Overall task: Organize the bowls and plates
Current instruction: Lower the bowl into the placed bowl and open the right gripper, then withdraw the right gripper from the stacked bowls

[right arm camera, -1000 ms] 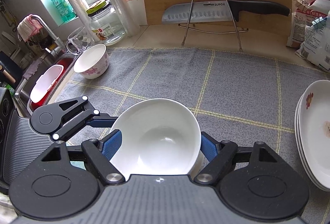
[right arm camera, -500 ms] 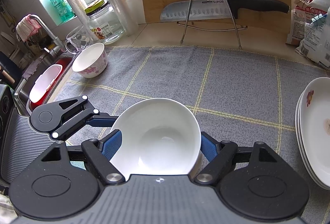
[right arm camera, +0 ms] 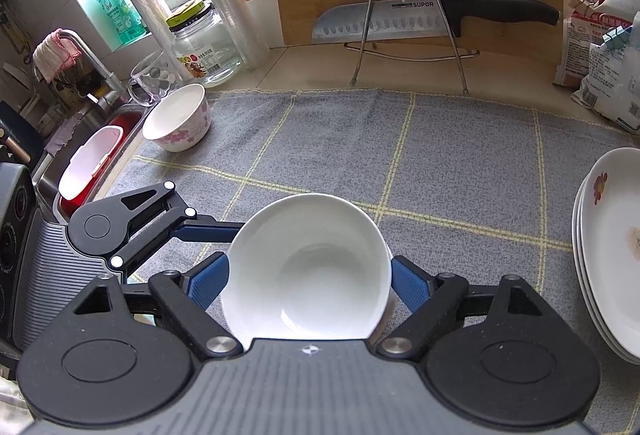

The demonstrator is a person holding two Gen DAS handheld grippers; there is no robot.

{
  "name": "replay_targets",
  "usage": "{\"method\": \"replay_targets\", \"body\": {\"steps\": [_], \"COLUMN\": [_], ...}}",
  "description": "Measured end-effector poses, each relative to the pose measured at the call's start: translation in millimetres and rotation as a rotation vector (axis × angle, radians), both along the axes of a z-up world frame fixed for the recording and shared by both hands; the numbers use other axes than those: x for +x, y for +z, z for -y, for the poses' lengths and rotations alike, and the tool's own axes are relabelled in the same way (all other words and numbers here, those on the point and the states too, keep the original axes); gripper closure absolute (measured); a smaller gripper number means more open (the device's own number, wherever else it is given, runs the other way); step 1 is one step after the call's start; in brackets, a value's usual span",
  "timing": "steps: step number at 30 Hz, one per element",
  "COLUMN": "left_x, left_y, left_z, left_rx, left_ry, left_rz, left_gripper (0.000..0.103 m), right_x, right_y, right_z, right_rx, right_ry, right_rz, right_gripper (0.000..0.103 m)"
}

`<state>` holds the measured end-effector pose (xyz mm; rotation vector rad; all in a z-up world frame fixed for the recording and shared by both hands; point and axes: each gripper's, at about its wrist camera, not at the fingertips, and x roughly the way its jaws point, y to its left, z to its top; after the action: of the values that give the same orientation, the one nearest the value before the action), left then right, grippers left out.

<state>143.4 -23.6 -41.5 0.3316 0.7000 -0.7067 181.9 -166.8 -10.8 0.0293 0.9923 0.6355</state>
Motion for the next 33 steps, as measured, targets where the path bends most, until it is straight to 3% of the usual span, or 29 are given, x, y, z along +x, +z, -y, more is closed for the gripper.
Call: {"method": "replay_targets", "body": {"steps": [3,13,33], "left_x": [-5,-15,-22], "left_y": [7,16,17], "left_z": [-6,-14,-57], "left_rx": [-0.014,-0.054,-0.081], "left_ry": [0.000,0.029,0.310], "left_rz": [0.017,0.040,0.003], "left_gripper": [0.007,0.005,0.005], "right_x": [-1,-4,18], "right_y": [3,8,5], "right_z": [1,-5,-37], "right_rx": [-0.003,0.045,0.045], "right_ry": [-0.009,0.023,0.150], "right_rz": [0.020,0.050,0.069], "right_gripper": [0.000,0.000,0.000]}}
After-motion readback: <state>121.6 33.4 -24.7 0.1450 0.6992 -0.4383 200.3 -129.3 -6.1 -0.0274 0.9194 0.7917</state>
